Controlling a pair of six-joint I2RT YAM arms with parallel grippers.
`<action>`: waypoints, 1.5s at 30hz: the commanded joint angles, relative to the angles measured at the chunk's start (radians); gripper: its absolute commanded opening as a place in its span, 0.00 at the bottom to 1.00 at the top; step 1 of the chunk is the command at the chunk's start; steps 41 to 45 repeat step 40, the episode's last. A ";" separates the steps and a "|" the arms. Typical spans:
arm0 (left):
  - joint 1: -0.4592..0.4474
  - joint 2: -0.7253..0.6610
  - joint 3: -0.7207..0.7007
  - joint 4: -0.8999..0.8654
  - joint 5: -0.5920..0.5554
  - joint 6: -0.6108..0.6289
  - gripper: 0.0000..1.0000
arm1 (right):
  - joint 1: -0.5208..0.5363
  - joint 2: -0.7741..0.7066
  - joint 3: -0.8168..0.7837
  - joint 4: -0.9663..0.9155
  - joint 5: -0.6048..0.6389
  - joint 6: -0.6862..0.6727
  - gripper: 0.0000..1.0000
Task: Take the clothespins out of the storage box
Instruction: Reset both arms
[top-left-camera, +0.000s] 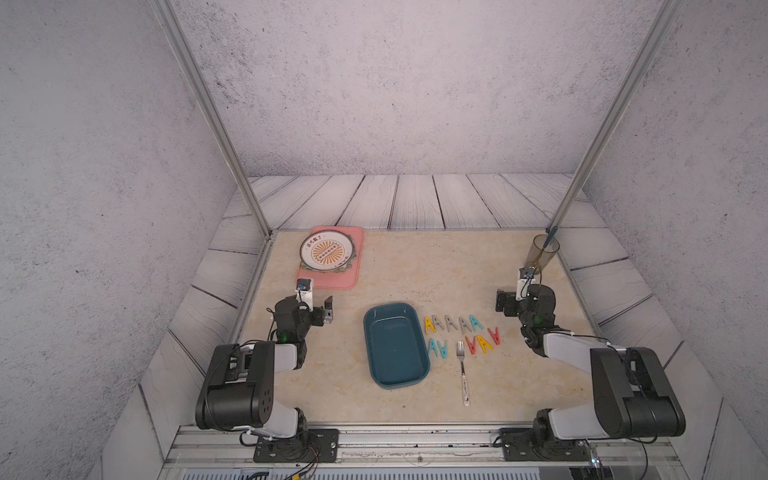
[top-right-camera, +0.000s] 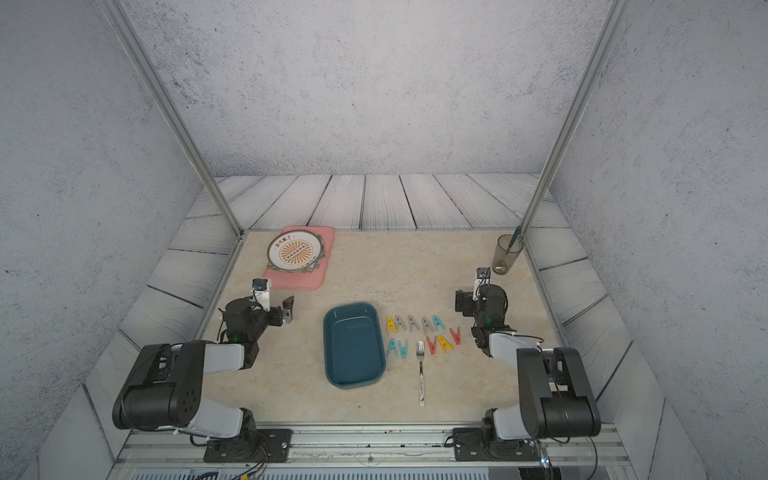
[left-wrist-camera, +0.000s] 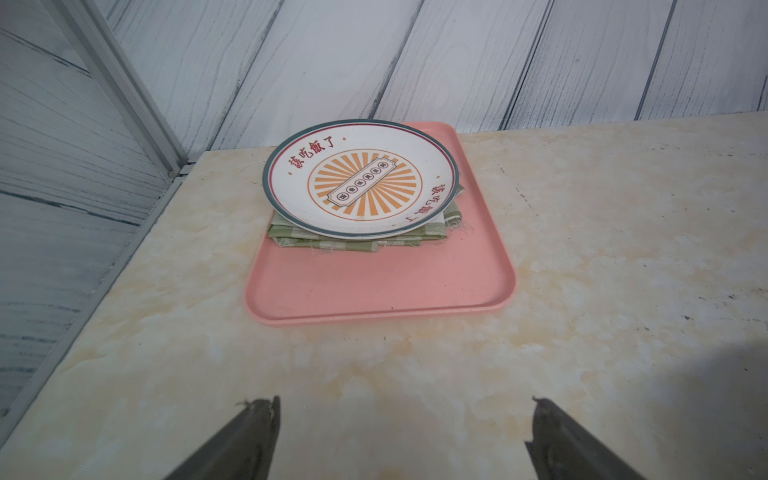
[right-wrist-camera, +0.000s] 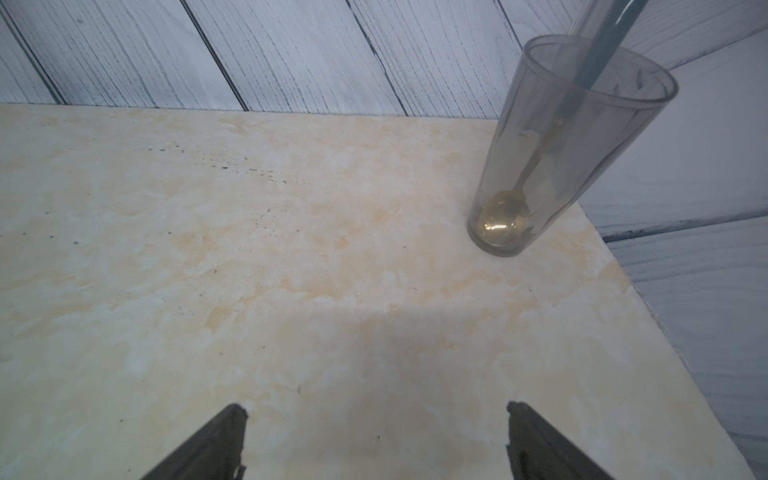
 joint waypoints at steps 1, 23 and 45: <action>-0.012 0.011 0.030 0.008 -0.045 0.012 0.98 | -0.021 0.052 -0.027 0.120 -0.041 0.009 0.99; -0.013 0.033 0.125 -0.136 -0.195 -0.055 0.98 | -0.031 0.094 -0.026 0.147 -0.038 0.016 0.99; -0.013 0.034 0.125 -0.136 -0.195 -0.055 0.98 | -0.031 0.093 -0.026 0.144 -0.037 0.014 0.99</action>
